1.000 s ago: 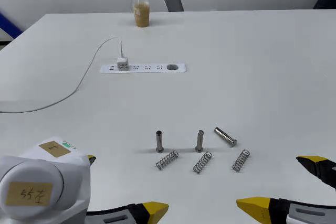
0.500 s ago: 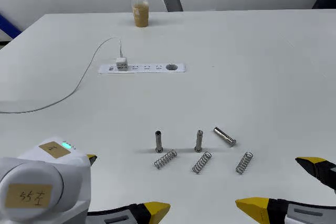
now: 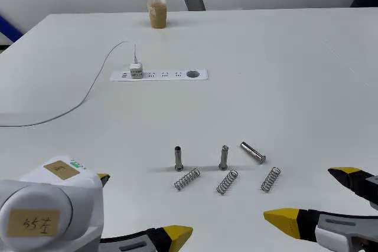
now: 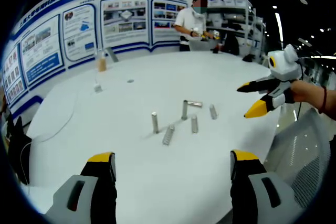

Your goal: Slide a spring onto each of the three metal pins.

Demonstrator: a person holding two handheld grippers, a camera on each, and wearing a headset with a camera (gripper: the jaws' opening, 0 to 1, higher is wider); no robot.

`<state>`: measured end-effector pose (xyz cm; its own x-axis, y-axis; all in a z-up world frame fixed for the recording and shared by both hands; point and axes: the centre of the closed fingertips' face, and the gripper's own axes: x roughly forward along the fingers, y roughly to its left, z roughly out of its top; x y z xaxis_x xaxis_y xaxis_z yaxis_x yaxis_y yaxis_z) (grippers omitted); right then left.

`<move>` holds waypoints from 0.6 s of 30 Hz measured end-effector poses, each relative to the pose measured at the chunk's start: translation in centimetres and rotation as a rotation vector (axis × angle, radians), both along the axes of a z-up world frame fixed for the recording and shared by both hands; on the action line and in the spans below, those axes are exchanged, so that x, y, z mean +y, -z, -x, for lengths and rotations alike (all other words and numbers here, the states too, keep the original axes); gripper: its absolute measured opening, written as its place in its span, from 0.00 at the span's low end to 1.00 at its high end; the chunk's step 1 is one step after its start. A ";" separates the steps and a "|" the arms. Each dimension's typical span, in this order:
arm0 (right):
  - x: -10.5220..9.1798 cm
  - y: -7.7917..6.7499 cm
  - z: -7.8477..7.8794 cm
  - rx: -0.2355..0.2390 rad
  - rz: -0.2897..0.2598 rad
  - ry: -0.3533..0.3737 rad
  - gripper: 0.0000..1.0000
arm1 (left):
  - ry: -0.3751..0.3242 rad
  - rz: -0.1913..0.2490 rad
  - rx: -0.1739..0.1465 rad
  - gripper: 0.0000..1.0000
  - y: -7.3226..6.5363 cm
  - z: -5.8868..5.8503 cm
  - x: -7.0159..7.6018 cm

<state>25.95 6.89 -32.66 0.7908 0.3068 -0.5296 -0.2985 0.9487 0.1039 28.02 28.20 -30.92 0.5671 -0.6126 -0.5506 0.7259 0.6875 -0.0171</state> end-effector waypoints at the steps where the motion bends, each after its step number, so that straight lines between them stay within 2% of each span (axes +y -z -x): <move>1: 0.0 0.0 -0.2 0.002 -0.003 0.002 0.92 | -0.001 0.003 0.001 0.92 0.0 0.0 0.0; 7: 0.0 -0.1 -1.4 0.004 -0.011 0.007 0.90 | -0.003 0.012 0.007 0.91 0.1 0.1 0.0; 18: -0.3 0.2 -3.6 0.012 0.011 -0.014 0.88 | -0.004 0.022 0.009 0.89 0.3 0.1 -0.2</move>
<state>29.55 6.57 -32.86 0.7801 0.3121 -0.5422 -0.3106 0.9455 0.0975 27.90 28.03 -31.18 0.5648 -0.6223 -0.5419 0.7228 0.6900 -0.0390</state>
